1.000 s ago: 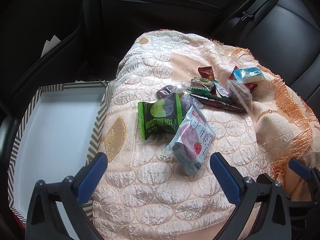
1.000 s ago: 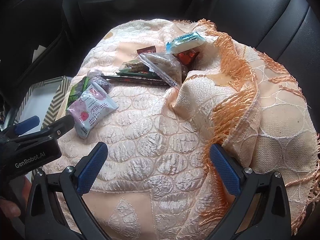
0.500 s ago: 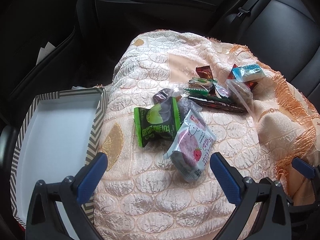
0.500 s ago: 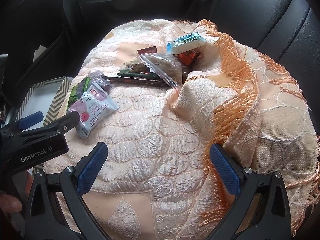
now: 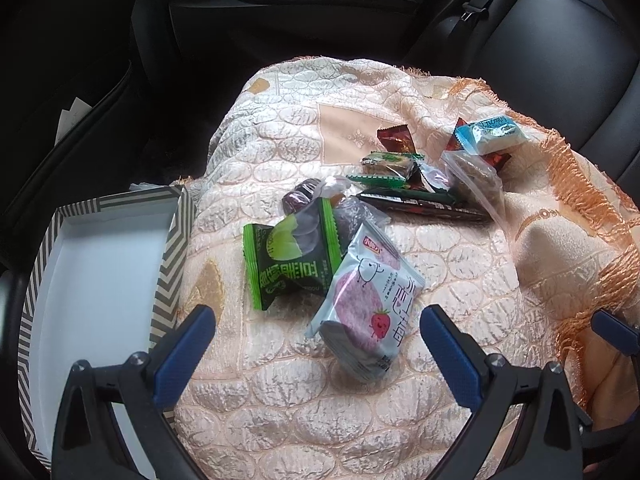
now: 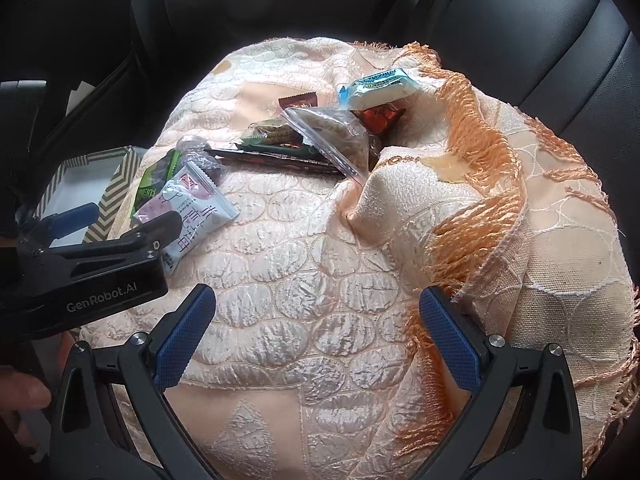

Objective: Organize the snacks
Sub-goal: 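Move both grippers toward the snack pile on the cloth, then grasp the white strawberry packet with the left gripper while the right gripper grasps the green packet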

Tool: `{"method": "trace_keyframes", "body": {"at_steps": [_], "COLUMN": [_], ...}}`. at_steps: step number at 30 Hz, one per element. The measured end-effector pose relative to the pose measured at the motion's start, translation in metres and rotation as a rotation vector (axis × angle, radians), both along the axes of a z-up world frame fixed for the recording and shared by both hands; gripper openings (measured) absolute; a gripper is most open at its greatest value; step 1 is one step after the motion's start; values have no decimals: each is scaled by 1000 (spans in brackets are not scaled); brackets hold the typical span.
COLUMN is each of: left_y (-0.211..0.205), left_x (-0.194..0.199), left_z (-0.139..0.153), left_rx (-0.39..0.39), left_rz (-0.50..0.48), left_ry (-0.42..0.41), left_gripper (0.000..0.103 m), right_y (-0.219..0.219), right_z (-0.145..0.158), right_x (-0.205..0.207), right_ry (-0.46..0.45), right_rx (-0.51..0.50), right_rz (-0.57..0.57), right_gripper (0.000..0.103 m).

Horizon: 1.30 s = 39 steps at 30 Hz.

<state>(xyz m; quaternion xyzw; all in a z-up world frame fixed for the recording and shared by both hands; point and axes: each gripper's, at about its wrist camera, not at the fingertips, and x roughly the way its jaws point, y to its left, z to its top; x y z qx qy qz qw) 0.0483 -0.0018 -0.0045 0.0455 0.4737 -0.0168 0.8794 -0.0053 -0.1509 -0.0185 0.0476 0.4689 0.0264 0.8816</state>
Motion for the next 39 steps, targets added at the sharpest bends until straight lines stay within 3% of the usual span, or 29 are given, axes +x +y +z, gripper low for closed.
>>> {"method": "trace_keyframes", "body": {"at_steps": [10, 16, 27, 35, 37, 39], "left_y": [-8, -4, -15, -21, -17, -13], "left_x": [1, 9, 22, 25, 25, 25], "left_z": [-2, -5, -19, -22, -20, -19], "left_rx": [-42, -65, -37, -14, -51, -81], "left_rz": [-87, -110, -139, -143, -144, -134], "left_ry": [12, 51, 96, 99, 103, 110], "left_gripper": [103, 87, 86, 45, 21, 21], "right_y": [-4, -5, -6, -7, -6, -6], "right_z": [-1, 0, -1, -1, -1, -1], "right_x": [-3, -3, -3, -3, -3, -3], "right_ry": [-4, -12, -11, -13, -13, -11], "right_rx": [4, 20, 19, 29, 26, 25], "right_rz": [1, -1, 3, -2, -1, -1], "right_gripper": [102, 102, 102, 102, 102, 102]}}
